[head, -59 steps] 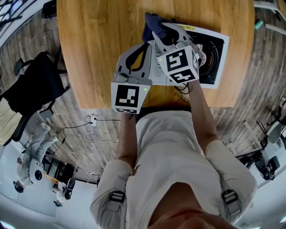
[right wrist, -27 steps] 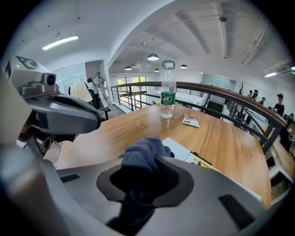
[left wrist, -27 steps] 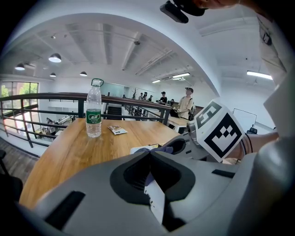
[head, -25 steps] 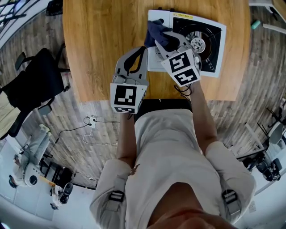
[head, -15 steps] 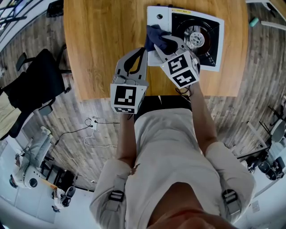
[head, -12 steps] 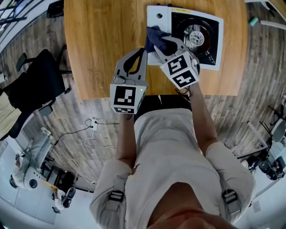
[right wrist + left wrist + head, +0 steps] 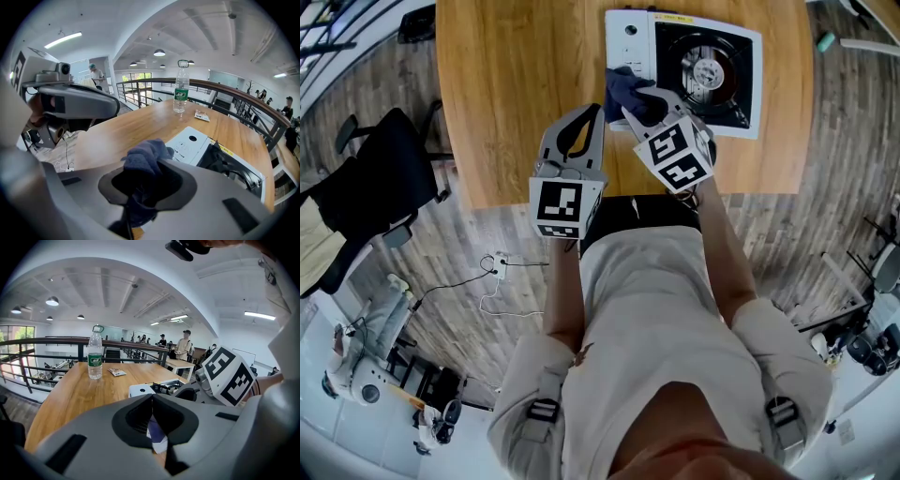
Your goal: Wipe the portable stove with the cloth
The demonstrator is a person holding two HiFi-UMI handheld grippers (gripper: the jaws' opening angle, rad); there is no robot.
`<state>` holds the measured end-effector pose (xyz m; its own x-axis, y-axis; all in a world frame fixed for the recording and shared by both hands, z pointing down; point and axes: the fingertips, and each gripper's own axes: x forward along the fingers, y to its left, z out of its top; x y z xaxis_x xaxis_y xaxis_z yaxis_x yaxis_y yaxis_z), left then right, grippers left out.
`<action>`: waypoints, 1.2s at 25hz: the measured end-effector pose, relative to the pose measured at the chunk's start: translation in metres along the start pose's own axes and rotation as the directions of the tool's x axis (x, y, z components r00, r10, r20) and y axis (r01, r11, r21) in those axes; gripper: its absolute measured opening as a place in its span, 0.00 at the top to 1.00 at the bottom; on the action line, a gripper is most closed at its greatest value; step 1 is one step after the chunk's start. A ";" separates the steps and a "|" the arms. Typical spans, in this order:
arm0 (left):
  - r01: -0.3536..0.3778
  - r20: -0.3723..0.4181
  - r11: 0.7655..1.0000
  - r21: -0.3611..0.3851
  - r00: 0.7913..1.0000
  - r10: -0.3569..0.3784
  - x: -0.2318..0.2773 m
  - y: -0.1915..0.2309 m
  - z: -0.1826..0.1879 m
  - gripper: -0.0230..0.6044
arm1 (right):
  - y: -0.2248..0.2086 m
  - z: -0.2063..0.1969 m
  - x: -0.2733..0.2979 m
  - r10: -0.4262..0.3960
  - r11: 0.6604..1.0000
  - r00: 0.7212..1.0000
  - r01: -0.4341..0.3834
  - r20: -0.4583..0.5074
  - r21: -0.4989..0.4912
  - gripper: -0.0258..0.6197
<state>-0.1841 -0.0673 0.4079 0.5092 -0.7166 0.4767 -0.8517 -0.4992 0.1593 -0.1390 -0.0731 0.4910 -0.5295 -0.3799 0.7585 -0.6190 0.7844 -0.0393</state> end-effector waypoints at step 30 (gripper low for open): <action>0.055 0.048 0.997 0.057 0.997 -0.057 -0.045 -0.025 0.007 0.93 | 0.039 -0.022 -0.056 -0.037 0.999 0.999 0.037 0.000 0.020 0.79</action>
<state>-0.1846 -0.0264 0.3761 0.5624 -0.7092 0.4252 -0.8142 -0.5646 0.1353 -0.1207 -0.0104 0.4617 -0.5061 -0.4087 0.7595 -0.6497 0.7598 -0.0241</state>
